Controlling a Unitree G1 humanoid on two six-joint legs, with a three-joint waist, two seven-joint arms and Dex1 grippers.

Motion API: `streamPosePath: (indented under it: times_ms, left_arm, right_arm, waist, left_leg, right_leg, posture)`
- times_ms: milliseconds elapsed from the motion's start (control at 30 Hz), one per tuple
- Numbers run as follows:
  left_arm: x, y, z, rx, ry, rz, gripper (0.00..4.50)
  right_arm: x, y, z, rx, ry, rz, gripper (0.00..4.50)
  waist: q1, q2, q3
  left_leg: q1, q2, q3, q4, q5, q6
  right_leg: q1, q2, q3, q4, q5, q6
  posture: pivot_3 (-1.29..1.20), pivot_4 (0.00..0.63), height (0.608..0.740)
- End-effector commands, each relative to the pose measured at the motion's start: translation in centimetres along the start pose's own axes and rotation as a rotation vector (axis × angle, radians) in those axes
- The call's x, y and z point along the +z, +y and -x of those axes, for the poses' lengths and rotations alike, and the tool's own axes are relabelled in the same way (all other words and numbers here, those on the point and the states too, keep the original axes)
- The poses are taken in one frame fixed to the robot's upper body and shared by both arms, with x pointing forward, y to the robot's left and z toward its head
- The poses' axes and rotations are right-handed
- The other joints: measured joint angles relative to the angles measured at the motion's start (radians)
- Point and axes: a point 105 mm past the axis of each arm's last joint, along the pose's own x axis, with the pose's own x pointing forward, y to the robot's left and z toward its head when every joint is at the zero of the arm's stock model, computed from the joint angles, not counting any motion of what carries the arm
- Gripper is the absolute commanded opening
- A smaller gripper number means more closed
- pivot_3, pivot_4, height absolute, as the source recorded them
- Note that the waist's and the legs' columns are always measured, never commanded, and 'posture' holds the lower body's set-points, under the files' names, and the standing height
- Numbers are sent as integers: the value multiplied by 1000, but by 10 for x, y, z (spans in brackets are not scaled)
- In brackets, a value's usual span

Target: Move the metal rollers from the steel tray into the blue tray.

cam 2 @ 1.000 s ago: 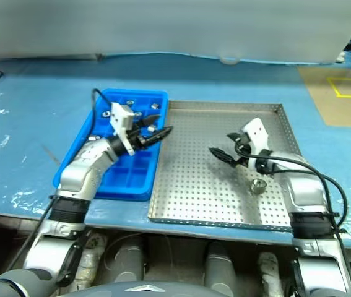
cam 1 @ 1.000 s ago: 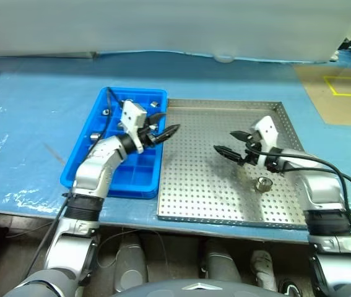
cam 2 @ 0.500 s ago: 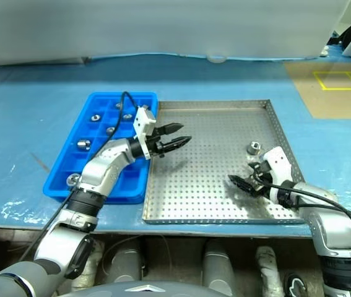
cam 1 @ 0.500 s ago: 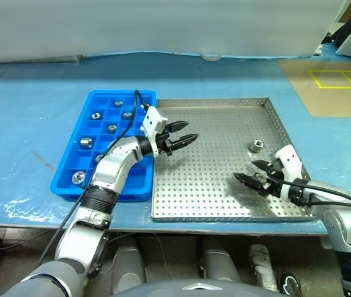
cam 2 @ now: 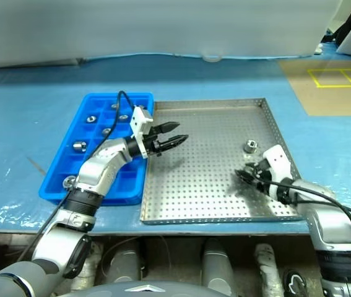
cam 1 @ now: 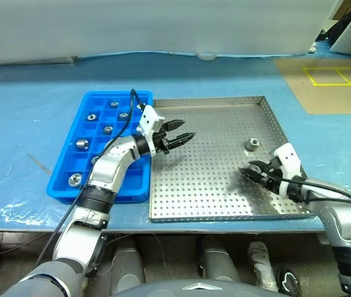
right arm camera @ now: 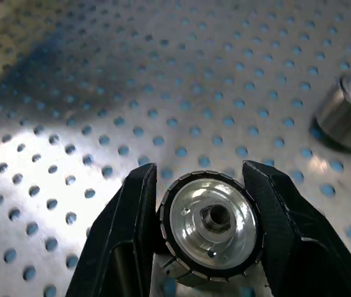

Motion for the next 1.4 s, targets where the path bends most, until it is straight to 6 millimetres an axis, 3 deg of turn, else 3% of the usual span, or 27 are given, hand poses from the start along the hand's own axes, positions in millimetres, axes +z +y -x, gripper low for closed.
streamPosePath:
  times_ms: [33,133,267,467,567,800,1100,1267,1400]
  left_arm:
    - [27,12,14,102,-92,-28,2897]
    - [37,20,25,183,-124,-18,2897]
    - [50,38,61,390,-155,-66,2897]
    - [62,39,106,569,-160,-108,2897]
    - [65,39,125,641,-158,-114,2897]
    - [67,33,154,747,-119,-162,2897]
    - [56,28,164,789,-85,-146,2897]
    - [58,29,161,781,-85,-148,2897]
    - [56,31,157,765,-76,-147,2897]
  right_arm:
    - [47,24,-23,147,-158,45,1785]
    - [72,42,-42,251,-225,55,1785]
    - [102,77,-77,451,-292,68,1785]
    - [120,131,-110,710,-295,168,1785]
    - [117,150,-123,775,-262,216,1785]
    - [87,174,-142,868,-155,259,1785]
    - [80,210,-149,941,-153,296,1785]
    - [67,204,-159,871,-107,361,1785]
    - [66,193,-161,833,-108,386,3161]
  waist:
    - [2,0,0]
    - [12,0,0]
    - [32,0,0]
    - [90,0,0]
    - [127,0,0]
    - [181,0,0]
    - [203,0,0]
    - [204,0,0]
    - [206,0,0]
  left_leg:
    - [0,0,0,0,0,0]
    - [-1,0,0,0,0,0]
    - [-1,1,0,-1,0,0]
    - [-8,4,-3,-1,0,-1]
    - [-11,5,-5,0,0,-1]
    - [-12,4,-14,0,2,-3]
    - [-12,5,-17,-1,2,-4]
    - [-12,5,-18,-1,2,-4]
    - [-11,5,-18,-1,2,-4]
  right_leg:
    - [0,0,0,0,0,0]
    - [-1,0,-1,2,3,-5]
    - [-1,0,-3,1,5,-8]
    - [-4,0,-8,1,4,-10]
    - [-4,0,-11,1,3,-11]
    - [-2,0,-16,3,3,-10]
    - [-2,1,-17,4,3,-10]
    - [-2,2,-17,4,3,-10]
    - [-1,2,-16,4,0,-5]
  posture:
    - [-94,150,740]
    - [-46,150,740]
    - [123,150,740]
    - [282,150,740]
    - [345,150,740]
    - [470,150,740]
    - [492,150,740]
    - [481,150,740]
    - [464,150,740]
